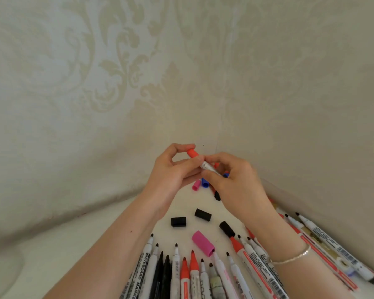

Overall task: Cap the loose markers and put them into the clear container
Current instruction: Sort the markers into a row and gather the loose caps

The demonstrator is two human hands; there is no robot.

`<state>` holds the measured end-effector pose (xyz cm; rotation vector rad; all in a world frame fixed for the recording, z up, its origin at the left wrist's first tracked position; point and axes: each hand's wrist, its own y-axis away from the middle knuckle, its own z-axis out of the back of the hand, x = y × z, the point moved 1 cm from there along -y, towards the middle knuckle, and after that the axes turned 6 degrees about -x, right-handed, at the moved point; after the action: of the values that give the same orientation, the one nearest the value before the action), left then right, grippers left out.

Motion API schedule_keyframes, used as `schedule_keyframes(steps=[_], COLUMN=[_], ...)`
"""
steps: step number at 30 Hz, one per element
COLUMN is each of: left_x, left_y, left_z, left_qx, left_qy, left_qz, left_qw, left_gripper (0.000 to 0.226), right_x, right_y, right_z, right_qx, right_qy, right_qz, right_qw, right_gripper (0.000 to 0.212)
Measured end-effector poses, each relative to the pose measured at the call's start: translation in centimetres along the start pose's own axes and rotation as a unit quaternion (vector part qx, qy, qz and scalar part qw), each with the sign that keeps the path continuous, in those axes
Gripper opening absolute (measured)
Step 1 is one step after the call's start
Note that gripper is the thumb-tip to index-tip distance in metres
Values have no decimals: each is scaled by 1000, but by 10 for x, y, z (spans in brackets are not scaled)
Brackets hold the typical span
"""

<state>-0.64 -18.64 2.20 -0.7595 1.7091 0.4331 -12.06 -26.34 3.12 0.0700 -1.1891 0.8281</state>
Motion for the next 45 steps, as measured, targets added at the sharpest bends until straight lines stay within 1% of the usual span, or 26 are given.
schedule_keyframes(steps=[4,8,10,12,13,14,15,16,18,20,21,23,26,29,30,31,32,33,35,36,37,38,39,41,42,45], left_x=[-6,-13,-12,-12,-14,-16,-18,-19,-15,-4,2,12,22,23,20,16,11,8,5,6,10,15,21,31,35,39], left_y=[-4,-4,-6,-12,-17,-20,-22,-23,-23,-25,-26,-31,-36,-38,-37,-34,-29,-21,3,17,30,40,45,48,48,47], left_z=[5,10,13,22,29,38,46,53,62,64,64,65,69,70,67,61,51,39,8,-8,-21,-32,-40,-48,-48,-45], left_qx=[10,18,-7,-68,-97,-105,-87,-50,15,45,51,48,41,43,39,36,45,76,202,272,331,371,393,400,394,374], left_qy=[-13,-129,-141,-144,-200,-287,-376,-453,-556,-628,-650,-674,-697,-717,-720,-713,-695,-671,-605,-573,-551,-543,-552,-585,-596,-602], left_qz=[-12,-27,-24,-41,-71,-100,-115,-112,-82,-53,-43,-39,-43,-37,-46,-58,-71,-80,-73,-57,-42,-37,-45,-77,-87,-102], left_qw=[1000,991,990,986,972,947,915,883,827,775,757,736,714,695,692,698,714,733,767,771,765,752,734,701,694,698], left_gripper=[29,32,31,28,26,24,20,16,11,13,14,17,24,32,31,28,23,18,13,13,14,17,22,32,36,40], right_x=[-2,-6,-8,-14,-17,-21,-24,-27,-31,-30,-29,-25,-22,-16,-16,-16,-16,-18,-20,-20,-21,-21,-22,-23,-23,-19], right_y=[-5,-3,-3,-6,-9,-11,-14,-15,-15,-14,-13,-10,-4,1,2,1,0,-2,-7,-9,-11,-12,-13,-14,-14,-12], right_z=[-9,-22,-25,-21,-16,-10,-3,4,15,21,24,26,27,22,20,18,17,17,20,23,25,28,30,32,32,31], right_qx=[-4,-1,47,113,129,131,128,133,175,211,224,256,334,379,380,375,361,342,291,263,234,210,193,170,163,158], right_qy=[-28,-67,-82,-63,-30,19,83,153,268,338,365,399,403,405,402,398,391,381,366,364,360,352,344,331,323,305], right_qz=[0,-13,-20,-46,-66,-85,-96,-104,-128,-142,-145,-156,-180,-181,-176,-172,-170,-174,-177,-169,-159,-150,-145,-141,-143,-141], right_qw=[1000,998,995,991,989,988,984,974,939,906,892,866,833,812,814,820,829,841,866,877,889,900,907,917,921,929], right_gripper=[12,9,16,36,41,37,28,21,16,17,17,17,23,28,26,22,18,16,16,16,16,14,12,9,9,8])
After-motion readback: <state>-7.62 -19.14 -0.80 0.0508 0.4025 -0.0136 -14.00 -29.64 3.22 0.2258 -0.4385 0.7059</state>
